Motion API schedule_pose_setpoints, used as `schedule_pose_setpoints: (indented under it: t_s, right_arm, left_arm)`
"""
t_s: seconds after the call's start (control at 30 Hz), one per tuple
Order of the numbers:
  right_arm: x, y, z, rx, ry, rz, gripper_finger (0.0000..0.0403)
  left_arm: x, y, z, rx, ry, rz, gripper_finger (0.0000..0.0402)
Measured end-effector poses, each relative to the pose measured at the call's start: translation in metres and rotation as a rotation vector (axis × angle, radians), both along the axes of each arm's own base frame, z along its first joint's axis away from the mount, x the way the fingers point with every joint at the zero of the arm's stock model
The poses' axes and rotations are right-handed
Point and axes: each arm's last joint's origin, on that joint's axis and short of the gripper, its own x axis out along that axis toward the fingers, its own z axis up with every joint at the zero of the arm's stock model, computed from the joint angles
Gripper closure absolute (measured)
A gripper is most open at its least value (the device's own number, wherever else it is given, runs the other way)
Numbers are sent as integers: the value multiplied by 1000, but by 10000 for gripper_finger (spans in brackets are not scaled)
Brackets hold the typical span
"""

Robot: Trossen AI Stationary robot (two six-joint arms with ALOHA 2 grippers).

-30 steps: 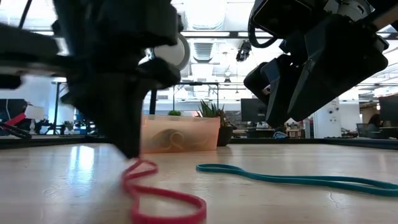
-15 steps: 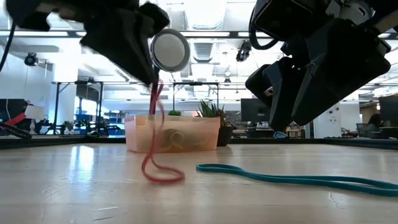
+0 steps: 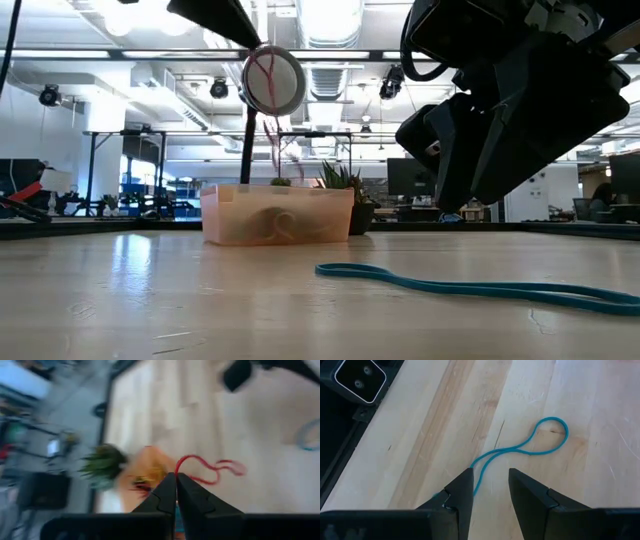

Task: Pick and place rubber bands into bin
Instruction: Put the red rubberband into the orange bin

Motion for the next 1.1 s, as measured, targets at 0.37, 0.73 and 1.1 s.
schedule_pose_setpoints:
  t_s: [0.37,0.73,1.1]
  right_arm:
    - [0,0,0,-5,-5,-5,284]
    - [0,0,0,-5,-8,-8,284]
    - [0,0,0,-5,-8,-7,284]
  left_arm:
    - [-15,38,23,150,-63,188,401]
    - [-8,79,-3,101,80,249,402]
    - [-16,109,-58,-61,244,258,402]
